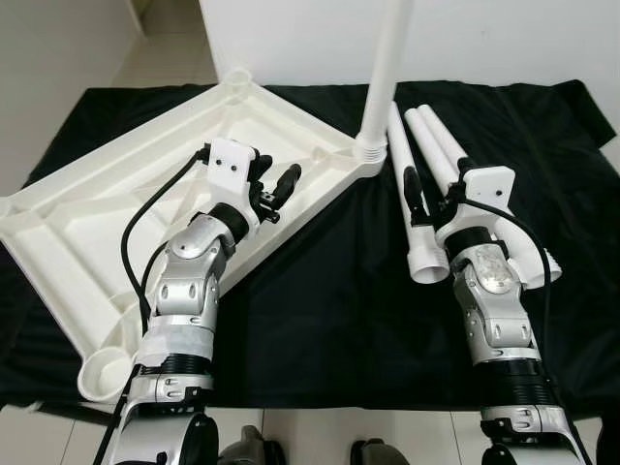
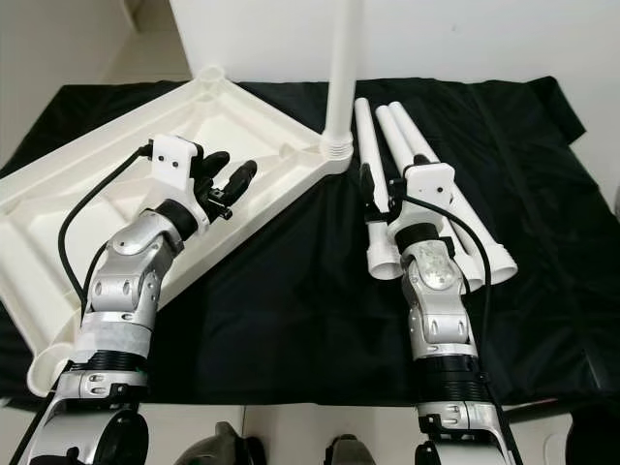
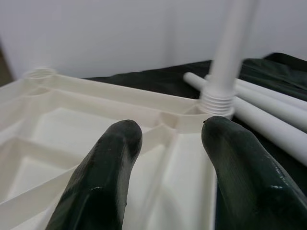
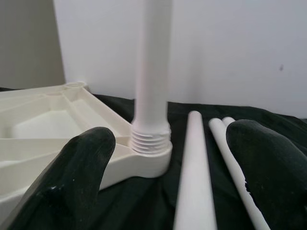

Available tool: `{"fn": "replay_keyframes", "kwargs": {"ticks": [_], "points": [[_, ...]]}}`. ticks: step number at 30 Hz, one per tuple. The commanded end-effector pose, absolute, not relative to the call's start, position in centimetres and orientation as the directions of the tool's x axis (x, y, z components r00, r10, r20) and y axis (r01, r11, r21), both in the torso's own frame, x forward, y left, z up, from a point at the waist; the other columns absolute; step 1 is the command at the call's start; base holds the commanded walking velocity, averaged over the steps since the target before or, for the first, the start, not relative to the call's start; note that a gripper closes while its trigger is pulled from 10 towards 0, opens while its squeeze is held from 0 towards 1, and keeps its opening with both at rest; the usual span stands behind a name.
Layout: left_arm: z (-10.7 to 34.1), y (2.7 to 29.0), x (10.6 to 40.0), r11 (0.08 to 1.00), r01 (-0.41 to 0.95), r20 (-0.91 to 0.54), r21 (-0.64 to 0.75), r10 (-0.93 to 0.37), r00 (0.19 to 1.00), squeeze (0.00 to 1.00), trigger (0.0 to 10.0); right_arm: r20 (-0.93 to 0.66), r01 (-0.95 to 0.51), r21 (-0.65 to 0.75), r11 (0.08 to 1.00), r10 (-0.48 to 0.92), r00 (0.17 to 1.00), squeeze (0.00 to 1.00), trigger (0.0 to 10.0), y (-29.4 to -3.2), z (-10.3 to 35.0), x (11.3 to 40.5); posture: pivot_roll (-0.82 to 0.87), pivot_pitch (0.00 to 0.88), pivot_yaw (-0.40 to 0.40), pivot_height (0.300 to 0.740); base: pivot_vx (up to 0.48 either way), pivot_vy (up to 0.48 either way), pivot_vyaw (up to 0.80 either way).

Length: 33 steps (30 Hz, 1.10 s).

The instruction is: Building children table

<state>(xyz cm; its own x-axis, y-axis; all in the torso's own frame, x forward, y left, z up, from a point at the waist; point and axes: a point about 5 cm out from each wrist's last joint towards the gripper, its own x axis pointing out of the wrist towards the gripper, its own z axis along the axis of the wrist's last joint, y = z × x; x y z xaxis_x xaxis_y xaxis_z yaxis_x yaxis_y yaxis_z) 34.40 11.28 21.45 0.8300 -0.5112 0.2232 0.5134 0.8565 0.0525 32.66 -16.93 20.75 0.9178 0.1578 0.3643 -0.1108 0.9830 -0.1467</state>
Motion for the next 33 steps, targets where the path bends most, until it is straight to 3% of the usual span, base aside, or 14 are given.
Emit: {"fn": "replay_keyframes", "kwargs": {"ticks": [1,19,33], "points": [[21.17,12.68,34.97,0.961,0.276,0.221,-0.020,-0.265,0.938,0.00,10.0,0.368,-0.108,-0.147,0.983,0.156,0.917,0.00,10.0,-16.93,20.65,32.66,-0.11,0.100,0.081,0.740,0.000,0.000,0.00],[20.94,12.49,35.07,0.958,0.285,0.208,-0.031,-0.272,0.939,0.00,10.0,0.366,-0.108,-0.164,0.981,0.162,0.916,0.00,10.0,-17.07,20.43,32.72,-0.11,0.092,0.076,0.740,0.000,0.224,0.00],[20.72,11.77,34.79,0.956,0.294,0.214,0.004,-0.288,0.933,0.00,10.0,0.362,-0.110,-0.165,0.980,0.164,0.918,0.00,10.0,-17.22,20.32,32.73,-0.12,0.082,0.070,0.740,0.000,0.000,-0.10]]}}
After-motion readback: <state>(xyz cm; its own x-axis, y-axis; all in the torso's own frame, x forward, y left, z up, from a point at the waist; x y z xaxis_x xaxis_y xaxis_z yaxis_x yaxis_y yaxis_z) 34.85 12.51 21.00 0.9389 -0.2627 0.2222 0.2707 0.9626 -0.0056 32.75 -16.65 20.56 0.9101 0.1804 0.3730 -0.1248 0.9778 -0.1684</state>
